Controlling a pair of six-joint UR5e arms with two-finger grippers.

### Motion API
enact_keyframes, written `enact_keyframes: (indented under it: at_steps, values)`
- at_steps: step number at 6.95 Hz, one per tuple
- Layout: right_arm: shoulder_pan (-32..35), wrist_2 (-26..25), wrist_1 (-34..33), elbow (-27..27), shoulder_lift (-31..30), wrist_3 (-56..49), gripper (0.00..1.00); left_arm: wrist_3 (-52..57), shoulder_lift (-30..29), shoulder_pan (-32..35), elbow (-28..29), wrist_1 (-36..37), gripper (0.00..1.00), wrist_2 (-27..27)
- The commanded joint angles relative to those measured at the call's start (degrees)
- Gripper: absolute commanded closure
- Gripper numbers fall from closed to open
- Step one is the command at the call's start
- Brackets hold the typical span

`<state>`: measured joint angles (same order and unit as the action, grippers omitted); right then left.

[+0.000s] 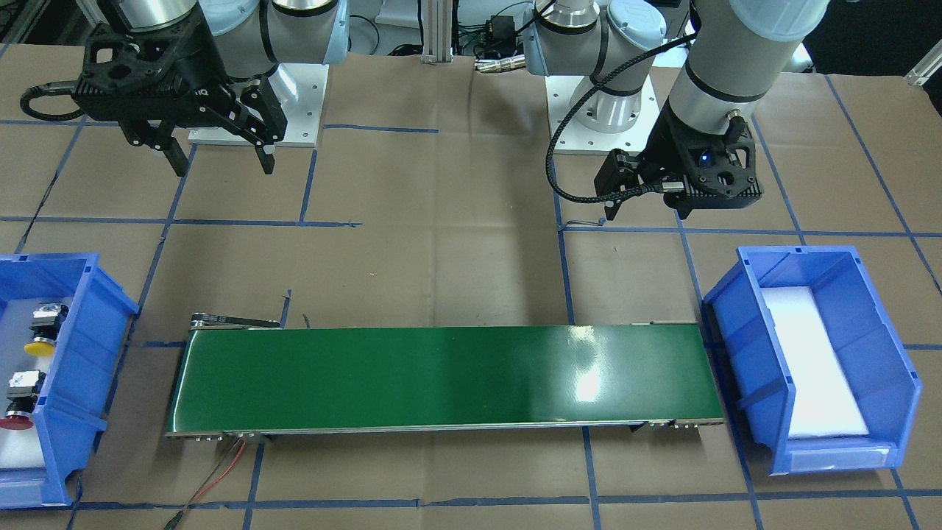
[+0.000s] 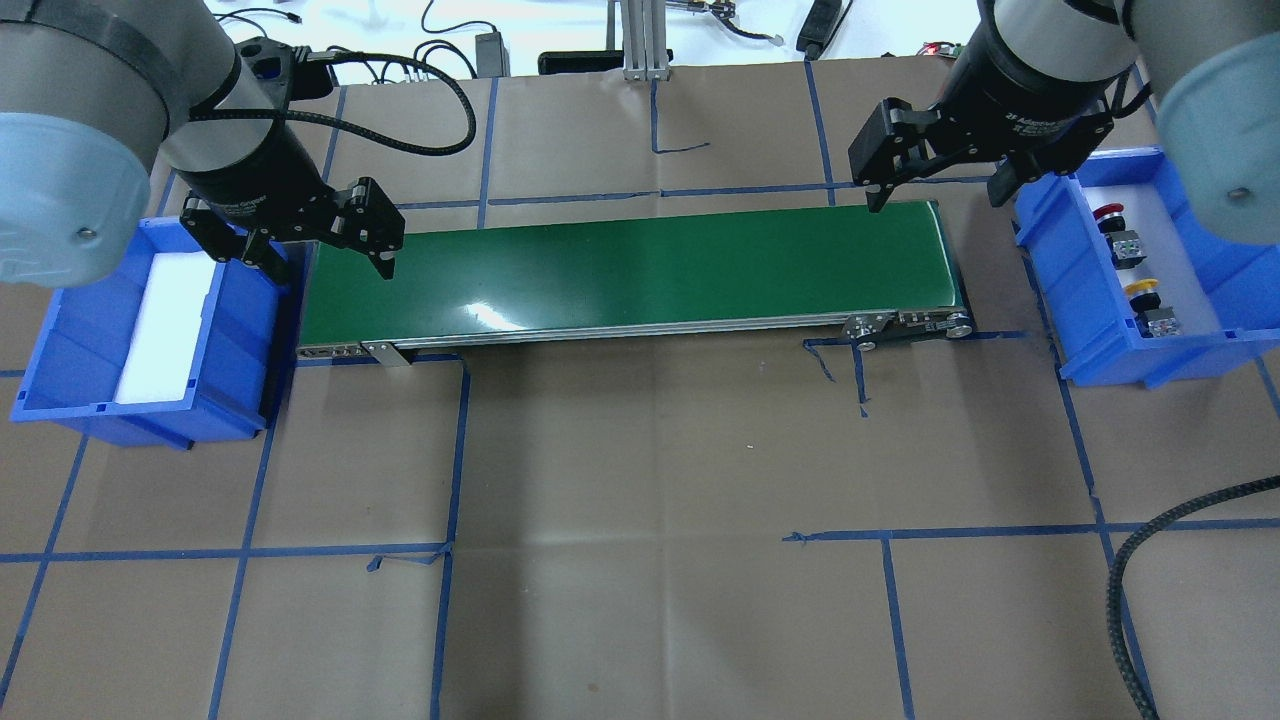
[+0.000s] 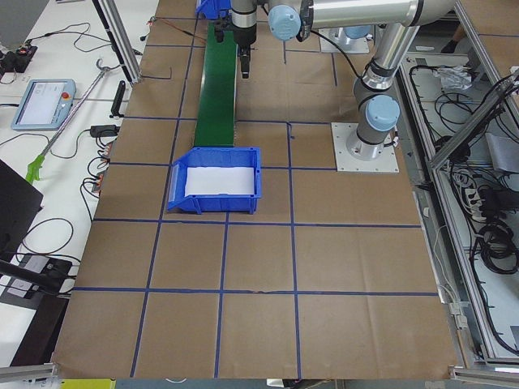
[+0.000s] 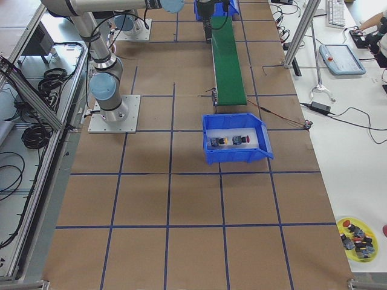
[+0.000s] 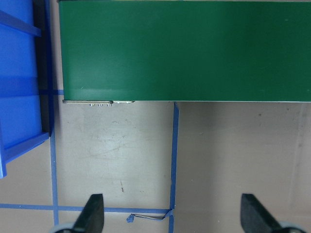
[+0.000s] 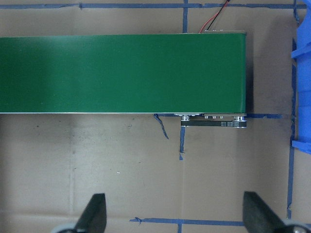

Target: Transport two buttons from left to right

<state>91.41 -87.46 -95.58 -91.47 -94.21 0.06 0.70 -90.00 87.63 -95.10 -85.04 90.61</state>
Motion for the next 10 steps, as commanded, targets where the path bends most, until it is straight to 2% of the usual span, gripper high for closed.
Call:
enact_keyframes:
  at_steps: [1,10]
  values:
    - [0.00,0.01,-0.22,-0.02,0.00,0.02,0.00,0.00,0.00,0.00,0.00,-0.04,0.00,0.00]
    - [0.00,0.54,0.30,-0.02,-0.53,0.02,0.00,0.00,0.00,0.00,0.09,0.05,0.00,-0.09]
